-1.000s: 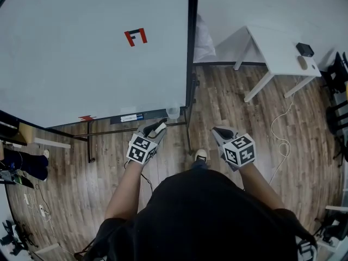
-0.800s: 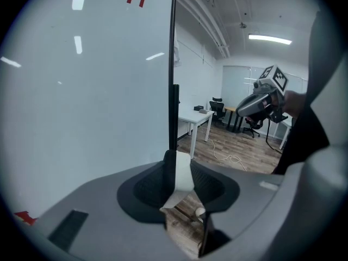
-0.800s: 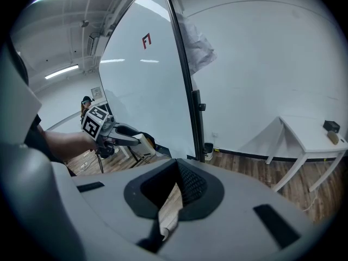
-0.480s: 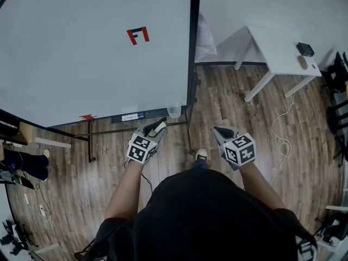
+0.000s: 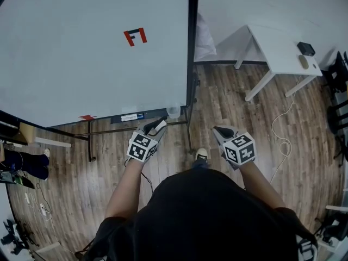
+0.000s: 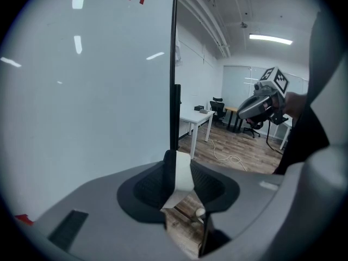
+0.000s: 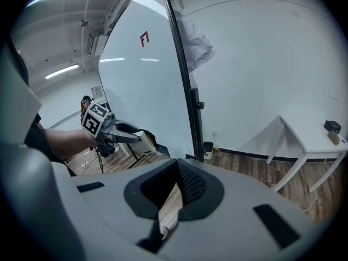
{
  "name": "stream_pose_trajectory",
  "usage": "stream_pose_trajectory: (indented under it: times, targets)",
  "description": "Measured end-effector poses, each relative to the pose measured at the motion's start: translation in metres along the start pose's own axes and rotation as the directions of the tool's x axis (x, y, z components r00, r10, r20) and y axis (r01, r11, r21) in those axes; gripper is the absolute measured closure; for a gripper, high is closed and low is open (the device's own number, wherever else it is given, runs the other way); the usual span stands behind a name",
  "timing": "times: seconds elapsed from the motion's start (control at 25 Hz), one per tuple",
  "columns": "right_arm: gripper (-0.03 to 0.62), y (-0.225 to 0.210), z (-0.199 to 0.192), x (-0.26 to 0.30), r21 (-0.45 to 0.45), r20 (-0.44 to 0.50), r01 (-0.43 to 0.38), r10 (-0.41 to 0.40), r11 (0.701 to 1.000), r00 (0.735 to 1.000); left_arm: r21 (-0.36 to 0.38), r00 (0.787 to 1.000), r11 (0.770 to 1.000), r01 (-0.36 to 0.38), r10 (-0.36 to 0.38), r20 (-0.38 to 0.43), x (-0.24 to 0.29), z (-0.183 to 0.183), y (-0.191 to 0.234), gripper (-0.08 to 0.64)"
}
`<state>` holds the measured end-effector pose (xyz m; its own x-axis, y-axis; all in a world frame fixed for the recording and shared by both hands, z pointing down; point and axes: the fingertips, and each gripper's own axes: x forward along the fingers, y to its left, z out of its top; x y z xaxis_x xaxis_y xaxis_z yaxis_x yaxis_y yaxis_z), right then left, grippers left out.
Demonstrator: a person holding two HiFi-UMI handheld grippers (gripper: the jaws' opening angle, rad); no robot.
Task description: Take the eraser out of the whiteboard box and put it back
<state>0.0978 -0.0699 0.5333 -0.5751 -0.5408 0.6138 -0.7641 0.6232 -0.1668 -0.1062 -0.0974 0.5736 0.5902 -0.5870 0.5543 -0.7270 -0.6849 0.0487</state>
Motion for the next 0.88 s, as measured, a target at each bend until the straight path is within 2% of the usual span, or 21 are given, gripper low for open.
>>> stream_pose_trajectory:
  times: [0.88]
  targets:
    - [0.598,-0.031,0.006,0.019,0.008,-0.032,-0.022,0.022,1.000,0.999,0.013,0.998,1.000,0.005,-0.006,0.061,0.041,0.051,0.017,0.407]
